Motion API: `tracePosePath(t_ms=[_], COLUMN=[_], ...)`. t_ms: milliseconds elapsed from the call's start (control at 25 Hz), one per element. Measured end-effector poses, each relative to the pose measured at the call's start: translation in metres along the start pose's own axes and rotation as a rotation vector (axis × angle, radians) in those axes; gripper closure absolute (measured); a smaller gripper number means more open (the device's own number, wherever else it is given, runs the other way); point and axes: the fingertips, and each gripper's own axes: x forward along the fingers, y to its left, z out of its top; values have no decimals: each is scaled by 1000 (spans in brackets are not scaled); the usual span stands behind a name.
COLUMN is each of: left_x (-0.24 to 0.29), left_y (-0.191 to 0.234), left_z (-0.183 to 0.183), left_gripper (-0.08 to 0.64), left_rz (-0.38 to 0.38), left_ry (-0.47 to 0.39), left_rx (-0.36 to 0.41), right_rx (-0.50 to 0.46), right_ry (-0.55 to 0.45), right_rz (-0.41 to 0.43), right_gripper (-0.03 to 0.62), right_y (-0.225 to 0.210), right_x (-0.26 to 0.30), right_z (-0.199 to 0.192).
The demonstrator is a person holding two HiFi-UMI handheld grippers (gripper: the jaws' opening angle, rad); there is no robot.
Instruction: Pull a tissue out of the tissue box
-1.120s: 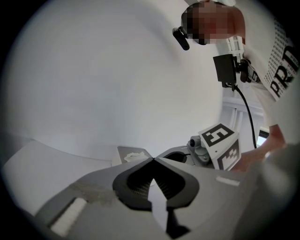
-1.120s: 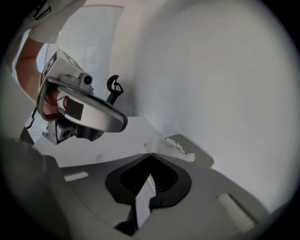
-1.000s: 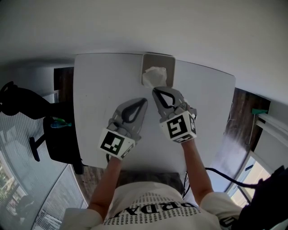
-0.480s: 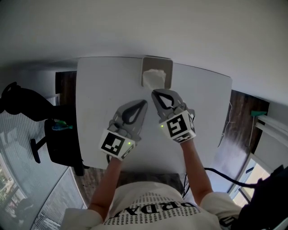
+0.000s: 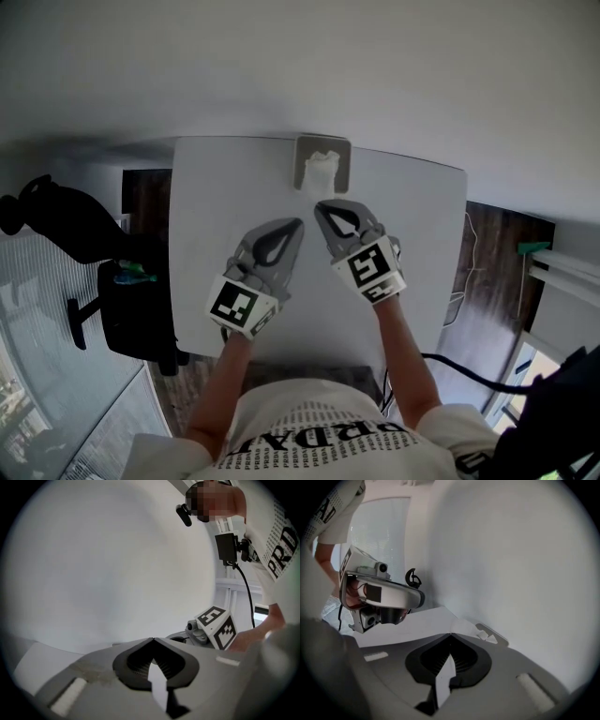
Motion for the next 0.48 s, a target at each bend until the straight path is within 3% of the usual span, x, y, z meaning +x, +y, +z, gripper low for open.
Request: tracePosePath(t_ms=[240, 480], left_x=[-28, -50], left_y=[-24, -47], left_z=[17, 31], left_gripper=[568, 568], left_rz=[-7, -23], left_ry=[-5, -25], left_rx=[34, 65], right_rx=[92, 112], right_ry=[-19, -41], right_rz=[9, 12], right_gripper=[586, 586], right_y=[13, 30], right_x=[-22, -44], right_z=[7, 23])
